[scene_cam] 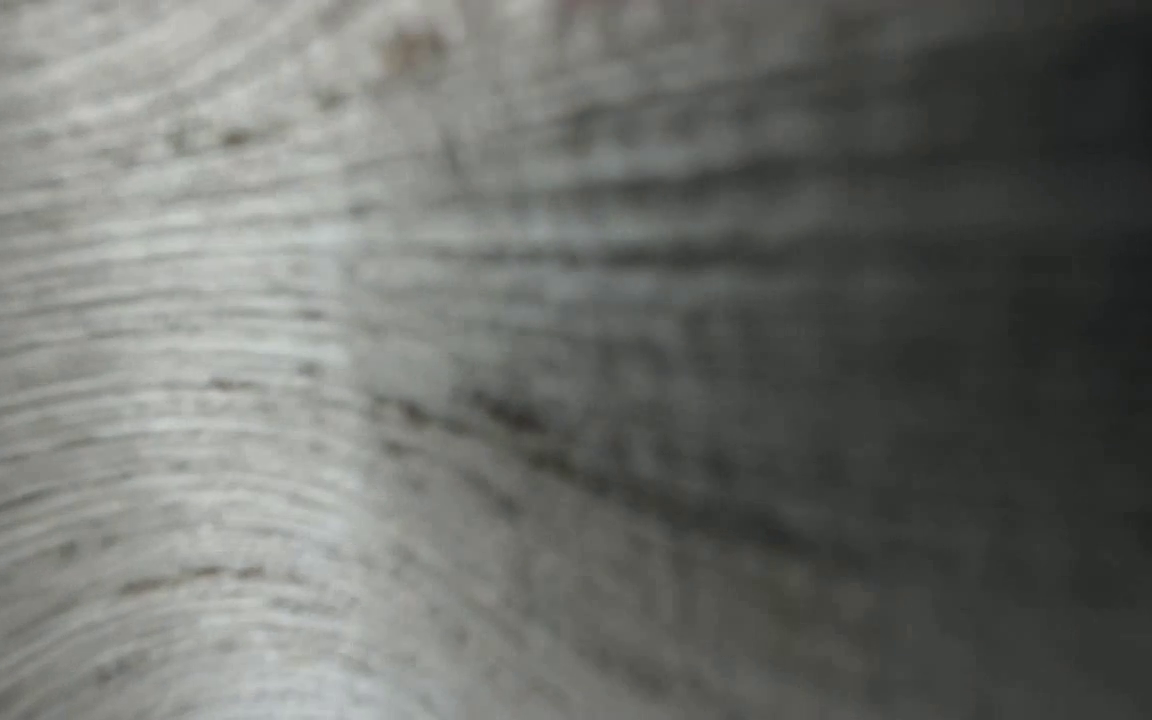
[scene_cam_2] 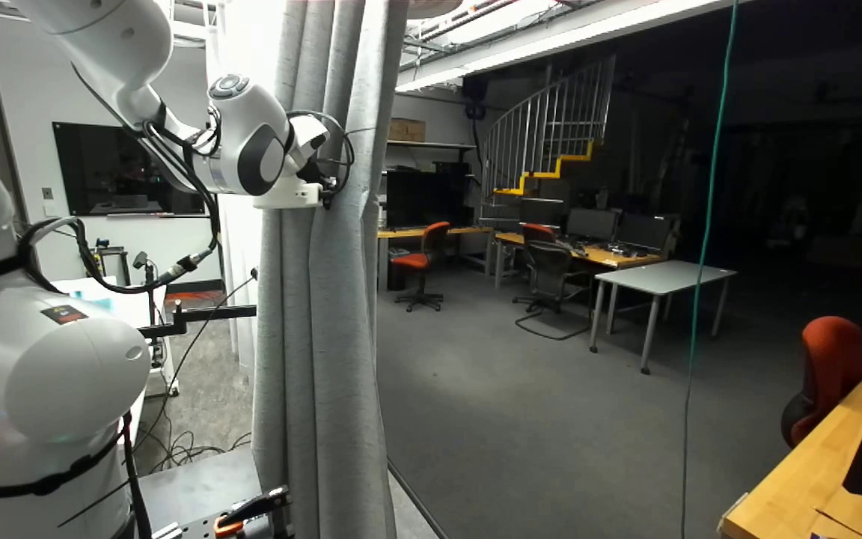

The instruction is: Slide the curtain to the left

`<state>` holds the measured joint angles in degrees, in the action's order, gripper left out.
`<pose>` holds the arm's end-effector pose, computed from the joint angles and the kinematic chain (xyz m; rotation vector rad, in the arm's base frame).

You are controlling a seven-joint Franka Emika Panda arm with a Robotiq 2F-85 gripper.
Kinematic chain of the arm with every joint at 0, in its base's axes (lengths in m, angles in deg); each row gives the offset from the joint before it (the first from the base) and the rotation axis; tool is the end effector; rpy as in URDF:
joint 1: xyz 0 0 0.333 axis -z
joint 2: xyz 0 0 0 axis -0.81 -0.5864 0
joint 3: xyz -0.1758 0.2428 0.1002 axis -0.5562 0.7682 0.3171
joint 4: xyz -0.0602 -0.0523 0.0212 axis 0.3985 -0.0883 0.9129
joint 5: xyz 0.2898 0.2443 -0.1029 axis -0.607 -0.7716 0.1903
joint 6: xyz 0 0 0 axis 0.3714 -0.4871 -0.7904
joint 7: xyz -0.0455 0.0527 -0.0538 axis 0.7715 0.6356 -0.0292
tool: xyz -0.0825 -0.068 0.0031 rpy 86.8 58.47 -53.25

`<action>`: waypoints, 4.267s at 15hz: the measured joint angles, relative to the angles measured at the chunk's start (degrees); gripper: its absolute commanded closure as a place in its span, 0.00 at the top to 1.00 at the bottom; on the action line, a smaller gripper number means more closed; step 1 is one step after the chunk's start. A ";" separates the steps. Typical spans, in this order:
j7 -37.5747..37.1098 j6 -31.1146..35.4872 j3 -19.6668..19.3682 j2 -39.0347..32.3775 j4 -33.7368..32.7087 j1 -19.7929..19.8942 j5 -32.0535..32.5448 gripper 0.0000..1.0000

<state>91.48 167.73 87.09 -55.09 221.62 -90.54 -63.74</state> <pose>0.3195 0.3668 0.5092 -2.2594 -1.1134 -1.2701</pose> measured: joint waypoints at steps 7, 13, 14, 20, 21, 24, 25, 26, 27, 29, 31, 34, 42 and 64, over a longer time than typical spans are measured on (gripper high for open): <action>0.03 1.11 0.17 -0.86 0.67 3.57 0.00 0.01; -0.53 1.81 1.20 -0.85 2.08 10.13 2.00 0.01; -0.57 1.87 1.37 -0.82 2.28 11.20 2.53 0.01; -0.64 2.80 6.08 -0.44 3.32 19.55 3.22 0.01; -0.64 2.88 7.50 -0.37 3.36 21.42 3.22 0.01; -0.70 2.91 12.30 0.31 3.65 27.28 3.22 0.28; -0.81 2.91 14.10 0.67 3.79 29.38 3.21 0.29; -1.05 2.87 16.04 1.12 4.01 31.55 3.21 0.34; -1.27 1.58 18.28 1.02 5.24 33.51 3.19 0.43; -2.13 -0.05 23.35 -0.36 9.28 36.87 3.19 0.59; -2.96 -3.04 27.58 -2.04 12.35 39.14 3.20 0.73; -3.34 -11.76 29.92 -4.24 13.40 39.62 3.20 0.96; -0.86 -28.09 14.08 -7.12 11.73 26.32 4.17 1.00; -0.07 -30.12 -11.65 0.88 9.60 35.89 8.80 1.00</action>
<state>91.41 137.62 75.44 -54.21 231.23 -54.64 -54.94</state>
